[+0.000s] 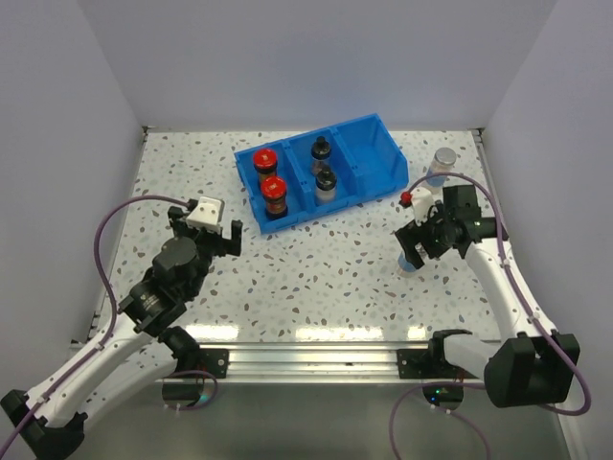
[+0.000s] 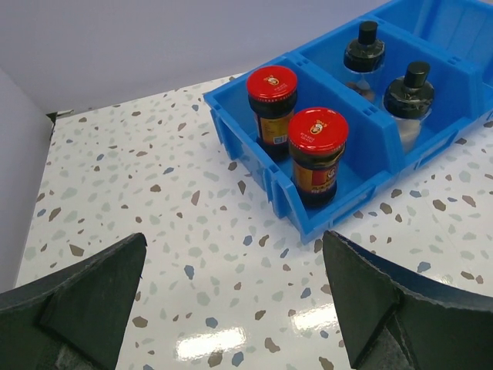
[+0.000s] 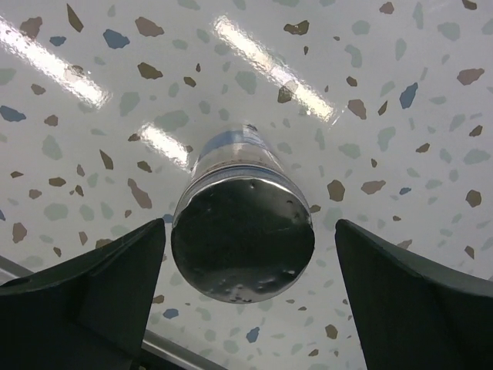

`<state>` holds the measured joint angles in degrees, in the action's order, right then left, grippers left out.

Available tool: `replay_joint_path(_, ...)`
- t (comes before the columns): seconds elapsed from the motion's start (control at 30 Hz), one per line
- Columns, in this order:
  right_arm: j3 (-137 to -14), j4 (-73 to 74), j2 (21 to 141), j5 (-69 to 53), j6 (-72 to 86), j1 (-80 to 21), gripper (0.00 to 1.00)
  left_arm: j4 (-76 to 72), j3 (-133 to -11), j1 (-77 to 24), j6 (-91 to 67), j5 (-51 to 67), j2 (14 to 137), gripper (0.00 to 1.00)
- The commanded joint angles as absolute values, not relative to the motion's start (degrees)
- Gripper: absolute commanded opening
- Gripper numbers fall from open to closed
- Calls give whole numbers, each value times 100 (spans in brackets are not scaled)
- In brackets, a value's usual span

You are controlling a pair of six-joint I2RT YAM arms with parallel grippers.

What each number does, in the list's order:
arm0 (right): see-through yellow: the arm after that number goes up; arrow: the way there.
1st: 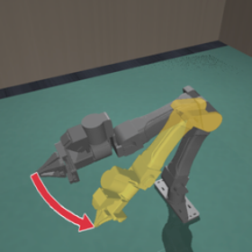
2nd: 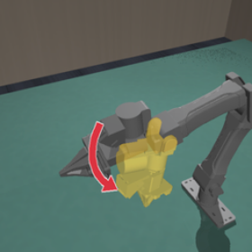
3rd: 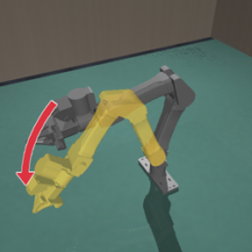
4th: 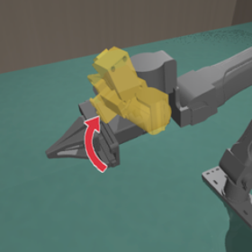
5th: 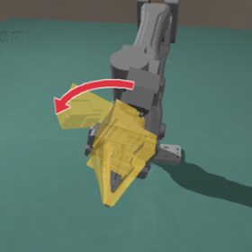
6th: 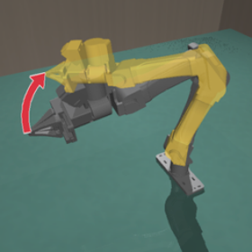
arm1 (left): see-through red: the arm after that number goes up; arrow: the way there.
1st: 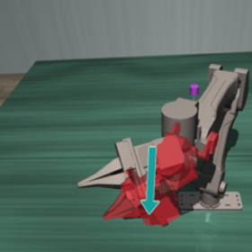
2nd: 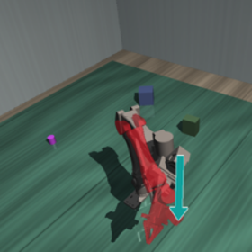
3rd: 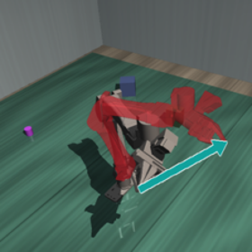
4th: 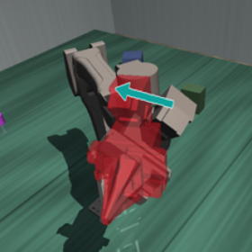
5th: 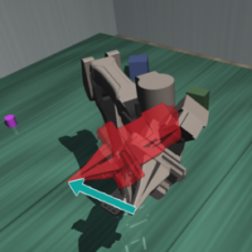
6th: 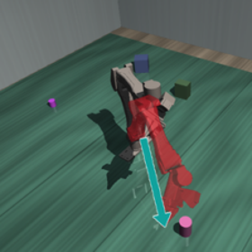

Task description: Organize the condiment bottles

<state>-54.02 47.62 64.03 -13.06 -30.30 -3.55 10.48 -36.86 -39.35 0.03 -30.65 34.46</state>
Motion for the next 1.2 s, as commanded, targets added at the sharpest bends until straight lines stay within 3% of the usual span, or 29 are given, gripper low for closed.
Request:
replay_joint_path(0.0,-5396,4482,6713,-1318,-2909,-343,92,1002,-3674,-3911,-114,-3252,3358,100)
replay_joint_path(0.07,-5458,4474,6820,-1345,-2918,-343,81,1011,-3674,-3911,-105,-3296,3349,100)
replay_joint_path(0.13,-5510,4447,6916,-1362,-2936,-334,55,1011,-3665,-3911,-105,-3331,3331,100)
replay_joint_path(0.2,-5616,4438,6943,-1484,-2971,-334,21,1011,-3665,-3911,-105,-3340,3313,100)
replay_joint_path(0.23,-5677,4438,6952,-1546,-2988,-343,0,1011,-3665,-3911,-97,-3366,3305,100)
replay_joint_path(0.67,-8427,4308,7856,-2118,-2734,-343,0,993,-3639,-3911,-62,-3551,3287,100)
replay_joint_path(1.17,-11634,3014,11089,-1249,-2048,-1054,0,940,-3586,-3911,-26,-3885,3630,100)
